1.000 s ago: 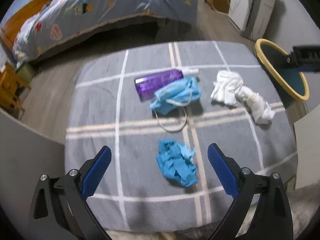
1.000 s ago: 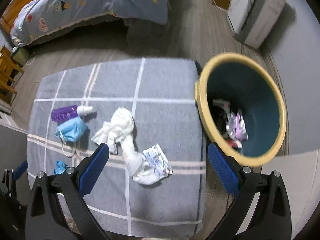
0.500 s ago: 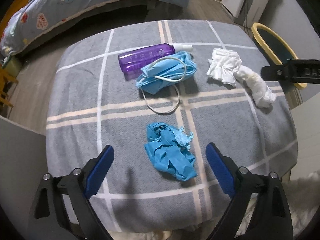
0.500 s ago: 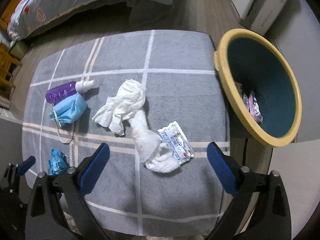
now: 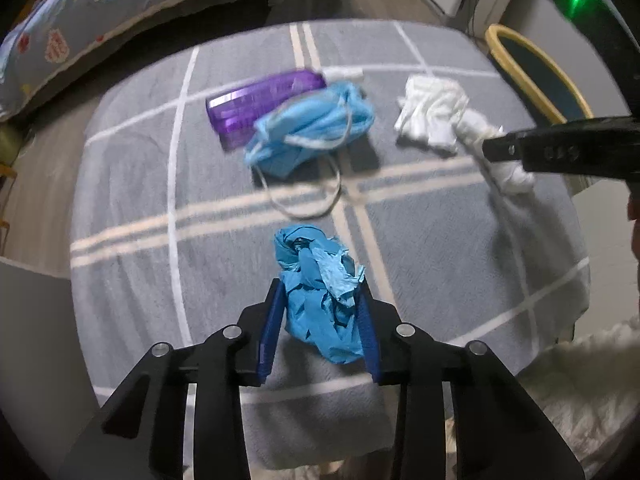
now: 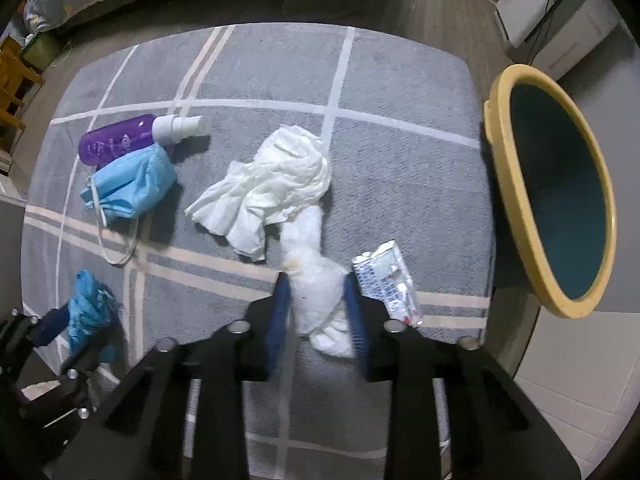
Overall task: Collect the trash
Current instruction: 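Grasp the blue gloves with the left gripper while the right gripper grasps the white tissue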
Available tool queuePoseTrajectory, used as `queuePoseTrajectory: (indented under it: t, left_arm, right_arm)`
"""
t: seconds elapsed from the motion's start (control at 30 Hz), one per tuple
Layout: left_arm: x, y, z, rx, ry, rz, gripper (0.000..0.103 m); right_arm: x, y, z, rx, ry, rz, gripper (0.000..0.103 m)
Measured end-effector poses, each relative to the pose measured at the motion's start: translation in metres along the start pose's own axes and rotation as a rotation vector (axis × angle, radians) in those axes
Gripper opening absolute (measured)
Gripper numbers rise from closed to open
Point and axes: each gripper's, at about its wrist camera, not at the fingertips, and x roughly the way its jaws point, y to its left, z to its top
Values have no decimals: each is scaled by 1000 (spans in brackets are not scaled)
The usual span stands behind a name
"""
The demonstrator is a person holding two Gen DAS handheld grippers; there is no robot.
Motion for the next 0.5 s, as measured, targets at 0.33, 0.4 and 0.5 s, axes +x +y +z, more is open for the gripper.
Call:
queuePoseTrajectory:
  t: [0.33, 0.4, 0.5]
  left_arm:
    - [-34, -15, 12, 61, -124, -4, 36]
    - [-43, -16, 15, 61, -155, -10, 36]
    - [-55, -18, 23, 64, -198, -17, 36]
  right_arm:
    - [-43, -11, -4, 12, -82, 44, 25]
    - [-59, -15, -6, 14, -114, 65, 25]
    - [-79, -20, -6, 15, -158, 82, 25]
